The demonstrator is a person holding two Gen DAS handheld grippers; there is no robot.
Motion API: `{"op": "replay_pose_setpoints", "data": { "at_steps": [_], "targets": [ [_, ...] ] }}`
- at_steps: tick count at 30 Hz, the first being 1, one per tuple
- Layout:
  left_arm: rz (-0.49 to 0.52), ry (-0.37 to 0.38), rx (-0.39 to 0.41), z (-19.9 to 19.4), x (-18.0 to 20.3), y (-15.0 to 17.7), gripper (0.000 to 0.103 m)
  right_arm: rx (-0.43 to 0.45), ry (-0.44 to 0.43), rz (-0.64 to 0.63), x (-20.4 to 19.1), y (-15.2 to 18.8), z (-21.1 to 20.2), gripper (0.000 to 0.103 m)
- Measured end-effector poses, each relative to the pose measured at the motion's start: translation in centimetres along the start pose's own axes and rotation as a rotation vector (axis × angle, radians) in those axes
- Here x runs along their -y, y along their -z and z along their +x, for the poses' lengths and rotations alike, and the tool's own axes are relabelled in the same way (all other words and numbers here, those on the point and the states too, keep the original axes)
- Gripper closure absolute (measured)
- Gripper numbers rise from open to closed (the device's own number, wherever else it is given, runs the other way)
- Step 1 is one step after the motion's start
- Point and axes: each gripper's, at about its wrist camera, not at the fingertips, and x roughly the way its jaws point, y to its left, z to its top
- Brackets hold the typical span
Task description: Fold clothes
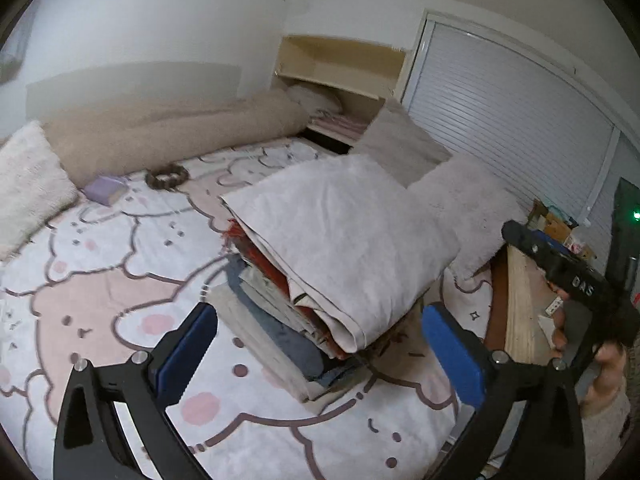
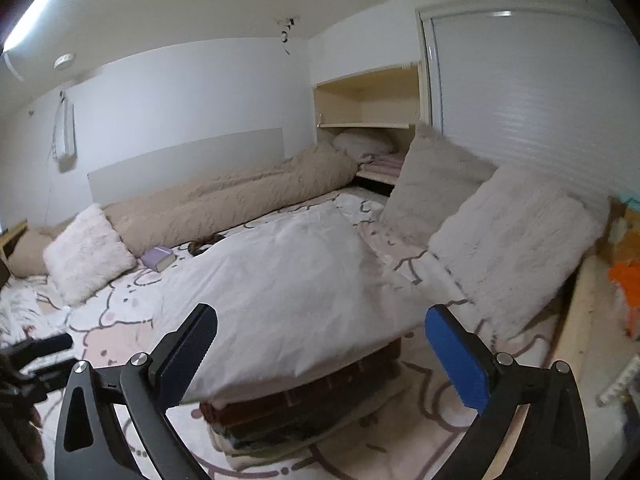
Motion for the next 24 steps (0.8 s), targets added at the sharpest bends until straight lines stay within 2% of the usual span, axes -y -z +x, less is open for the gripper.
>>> {"op": "replay_pose_setpoints", "data": {
  "at_steps": [5, 12, 19, 24],
  "targets": [
    [0.062, -0.048, 0.017, -2.5, 1.2, 1.2, 0.000, -0.026, -0.013, 0.006, -1.5, 1.4, -2.4, 0.000],
    [0.092, -0.087, 0.070, -6.6, 1.9, 2.7, 0.000, -0.009, -0.003, 0.034, -2.5, 3.2, -7.0, 0.000],
    [0.124, -0.104, 0.093, -9.3, 2.5, 3.9, 0.000, -0.012, 0.032, -0.029, -3.9, 4.1, -10.3, 0.000],
    [0.109, -0.114, 0.105, -10.5, 2.2, 4.6, 0.000, -0.009, 0.038, -0.082, -5.0, 4.9, -12.0, 0.000]
  ]
}}
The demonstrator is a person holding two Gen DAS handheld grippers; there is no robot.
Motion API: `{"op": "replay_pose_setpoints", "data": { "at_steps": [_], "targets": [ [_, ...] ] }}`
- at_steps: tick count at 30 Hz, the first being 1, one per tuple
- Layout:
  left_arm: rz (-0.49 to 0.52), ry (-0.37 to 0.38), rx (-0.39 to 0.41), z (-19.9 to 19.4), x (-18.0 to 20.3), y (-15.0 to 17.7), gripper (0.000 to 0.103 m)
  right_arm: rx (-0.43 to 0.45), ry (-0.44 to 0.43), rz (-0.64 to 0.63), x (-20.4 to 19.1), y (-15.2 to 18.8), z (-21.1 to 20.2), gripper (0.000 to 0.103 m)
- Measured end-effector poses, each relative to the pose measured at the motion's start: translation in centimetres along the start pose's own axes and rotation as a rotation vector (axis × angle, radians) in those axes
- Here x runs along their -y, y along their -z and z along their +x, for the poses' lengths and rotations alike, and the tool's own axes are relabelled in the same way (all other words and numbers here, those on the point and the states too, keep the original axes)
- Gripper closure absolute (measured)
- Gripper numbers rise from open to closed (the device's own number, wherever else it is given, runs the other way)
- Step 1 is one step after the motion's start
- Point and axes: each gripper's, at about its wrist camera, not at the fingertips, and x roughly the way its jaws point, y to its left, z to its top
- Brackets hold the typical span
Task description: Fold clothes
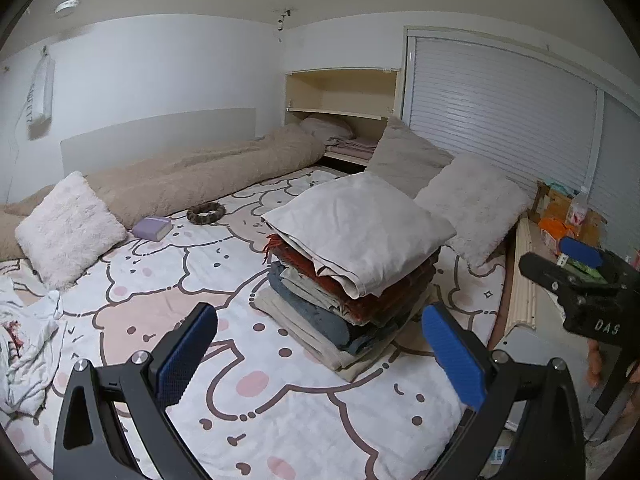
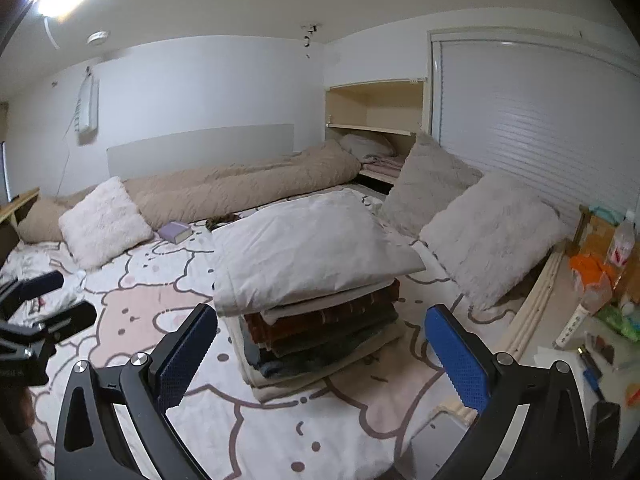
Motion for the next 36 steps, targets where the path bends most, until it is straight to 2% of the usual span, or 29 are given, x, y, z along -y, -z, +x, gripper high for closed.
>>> {"op": "replay_pose_setpoints", "data": {
  "at_steps": [20, 36],
  "targets": [
    [-0.019, -0.019, 0.014, -2.1, 0.3, 1.2, 0.000, 0.010, -0.027, -0.013, -1.0, -0.1, -1.1, 0.000],
    [-0.039, -0.061, 0.021, -3.2, -0.5, 1.9, 0.000, -0.010, -0.060, -0.089, -3.1, 1.1, -1.7, 0.000]
  ]
}}
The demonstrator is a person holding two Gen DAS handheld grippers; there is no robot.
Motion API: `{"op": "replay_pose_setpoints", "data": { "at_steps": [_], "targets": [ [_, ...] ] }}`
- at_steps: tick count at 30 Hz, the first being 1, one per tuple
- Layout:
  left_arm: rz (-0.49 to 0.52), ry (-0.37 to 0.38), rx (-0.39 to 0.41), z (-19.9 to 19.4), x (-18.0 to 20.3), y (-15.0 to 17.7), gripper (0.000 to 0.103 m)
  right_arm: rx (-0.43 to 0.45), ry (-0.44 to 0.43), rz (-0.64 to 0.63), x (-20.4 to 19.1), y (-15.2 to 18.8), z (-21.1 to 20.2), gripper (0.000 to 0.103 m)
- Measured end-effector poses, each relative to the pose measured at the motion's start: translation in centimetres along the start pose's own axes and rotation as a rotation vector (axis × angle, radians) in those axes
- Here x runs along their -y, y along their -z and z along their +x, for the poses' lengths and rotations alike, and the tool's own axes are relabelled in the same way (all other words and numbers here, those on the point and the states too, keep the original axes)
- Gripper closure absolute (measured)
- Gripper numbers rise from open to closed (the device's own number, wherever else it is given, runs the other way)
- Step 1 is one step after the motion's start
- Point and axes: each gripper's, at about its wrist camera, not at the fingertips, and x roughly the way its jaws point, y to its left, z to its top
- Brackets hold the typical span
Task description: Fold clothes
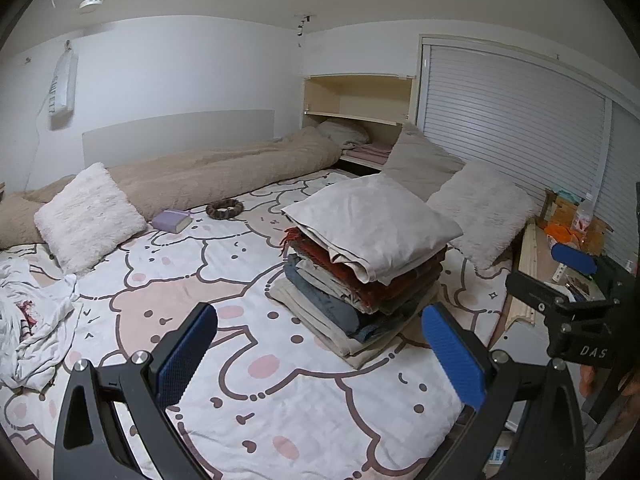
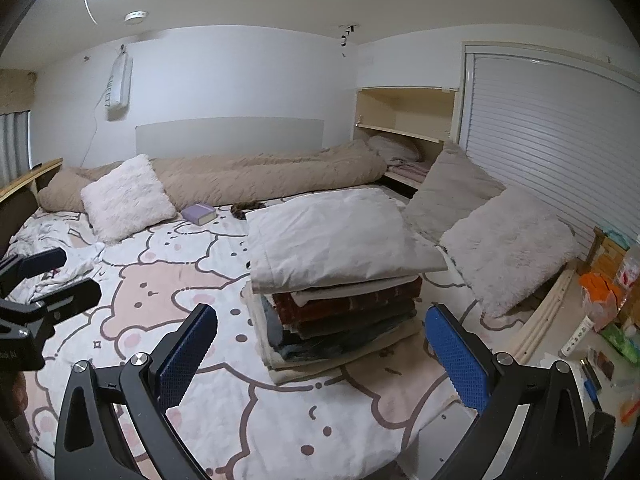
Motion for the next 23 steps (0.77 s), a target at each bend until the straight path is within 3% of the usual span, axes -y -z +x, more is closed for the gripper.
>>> {"op": "replay_pose_setpoints", "data": {
  "at_steps": [23],
  "targets": [
    [-0.019, -0.035, 0.001, -1.1, -1.3, 1.4, 0.000, -0.016, -0.034, -0.041, -2.0, 0.3, -0.1, 0.000]
  ]
}}
